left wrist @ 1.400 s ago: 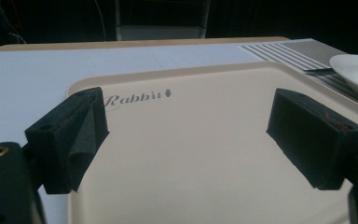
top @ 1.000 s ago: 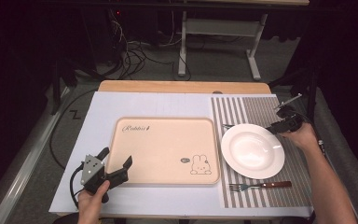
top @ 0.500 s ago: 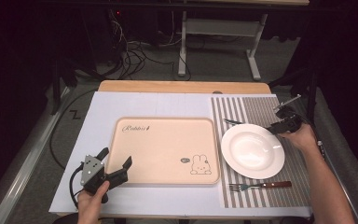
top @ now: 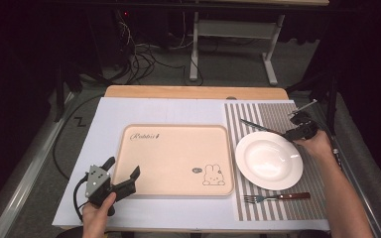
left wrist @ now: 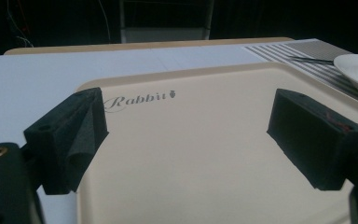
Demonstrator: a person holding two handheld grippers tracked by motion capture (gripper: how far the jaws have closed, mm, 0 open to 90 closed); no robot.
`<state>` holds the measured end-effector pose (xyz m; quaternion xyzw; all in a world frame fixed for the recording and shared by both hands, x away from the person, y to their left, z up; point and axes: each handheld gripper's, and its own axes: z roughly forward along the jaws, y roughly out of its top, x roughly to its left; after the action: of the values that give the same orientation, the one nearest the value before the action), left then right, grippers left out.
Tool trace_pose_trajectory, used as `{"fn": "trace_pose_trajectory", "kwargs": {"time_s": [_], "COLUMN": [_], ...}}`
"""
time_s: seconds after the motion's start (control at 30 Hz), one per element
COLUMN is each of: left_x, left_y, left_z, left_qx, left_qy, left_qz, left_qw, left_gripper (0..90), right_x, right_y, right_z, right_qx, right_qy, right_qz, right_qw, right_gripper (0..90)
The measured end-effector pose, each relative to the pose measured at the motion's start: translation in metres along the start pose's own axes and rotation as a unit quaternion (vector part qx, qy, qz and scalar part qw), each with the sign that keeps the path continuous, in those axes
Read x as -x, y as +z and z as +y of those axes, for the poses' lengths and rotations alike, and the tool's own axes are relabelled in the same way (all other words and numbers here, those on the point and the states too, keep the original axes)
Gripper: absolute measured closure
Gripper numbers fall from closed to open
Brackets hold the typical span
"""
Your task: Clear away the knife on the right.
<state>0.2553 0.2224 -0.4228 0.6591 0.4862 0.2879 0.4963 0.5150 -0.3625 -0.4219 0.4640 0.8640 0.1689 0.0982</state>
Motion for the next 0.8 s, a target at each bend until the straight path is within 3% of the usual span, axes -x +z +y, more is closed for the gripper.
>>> {"fn": "trace_pose_trajectory", "kwargs": {"time_s": [0.3,0.33,0.63,0.8], "left_x": [0.0,0.0,0.0,-0.002], "left_y": [0.0,-0.001,-0.001,-0.001], "left_z": [0.0,0.0,0.0,-0.001], "left_qx": [-0.001,0.0,0.001,0.004], "left_qy": [0.002,0.002,-0.001,-0.009], "left_qz": [0.0,0.0,0.0,0.0], "left_qw": [1.0,1.0,1.0,1.0], "left_gripper": [12.5,12.5,12.5,12.6], "right_x": [-0.004,-0.005,-0.006,-0.004], "right_y": [0.002,0.002,0.0,-0.013], "right_z": [0.003,0.003,0.003,0.004], "right_qx": [0.006,0.005,0.008,0.016], "right_qy": [-0.008,-0.001,0.015,0.025], "right_qz": [0.0,-0.003,-0.018,-0.031], "right_qw": [0.9999,1.0,0.9997,0.9991], "right_gripper": [76.3,77.1,77.5,77.6]}}
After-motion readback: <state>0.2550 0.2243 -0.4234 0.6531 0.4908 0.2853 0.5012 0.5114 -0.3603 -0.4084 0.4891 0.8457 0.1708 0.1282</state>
